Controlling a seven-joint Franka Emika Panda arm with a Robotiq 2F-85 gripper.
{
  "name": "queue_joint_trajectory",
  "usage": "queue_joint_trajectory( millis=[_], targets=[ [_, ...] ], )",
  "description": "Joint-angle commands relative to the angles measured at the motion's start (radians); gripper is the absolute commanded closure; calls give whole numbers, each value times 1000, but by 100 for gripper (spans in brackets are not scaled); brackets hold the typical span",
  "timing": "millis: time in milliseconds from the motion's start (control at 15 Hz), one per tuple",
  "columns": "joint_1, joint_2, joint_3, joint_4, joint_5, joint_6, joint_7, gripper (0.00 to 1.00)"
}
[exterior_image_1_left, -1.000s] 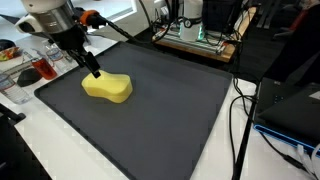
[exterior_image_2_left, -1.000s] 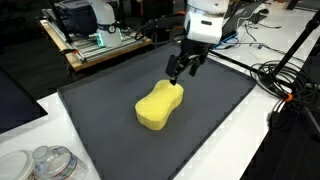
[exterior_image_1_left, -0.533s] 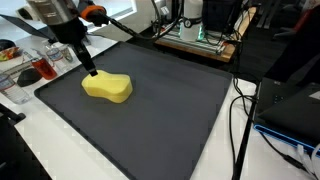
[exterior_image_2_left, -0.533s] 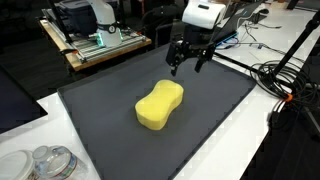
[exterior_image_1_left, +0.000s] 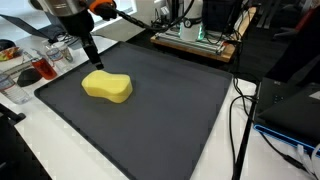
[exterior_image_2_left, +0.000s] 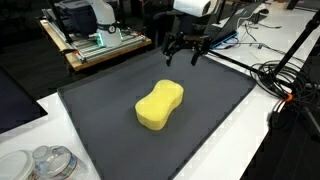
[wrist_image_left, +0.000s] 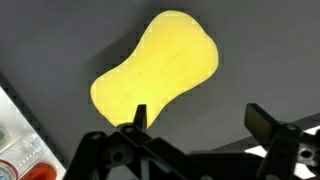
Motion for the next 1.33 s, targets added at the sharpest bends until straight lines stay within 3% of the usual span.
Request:
queue_joint_trajectory(
  millis=[0, 333, 667, 933, 1267],
  targets=[
    [-21, -119, 16, -184, 31, 90, -33, 0],
    [-107, -230, 25, -412, 179, 324, -140, 0],
    [-235, -306, 62, -614, 467, 544, -404, 0],
    [-334, -264, 100, -647, 768, 530, -625, 0],
    [-354, -174, 86, -616, 920, 441, -717, 0]
  ],
)
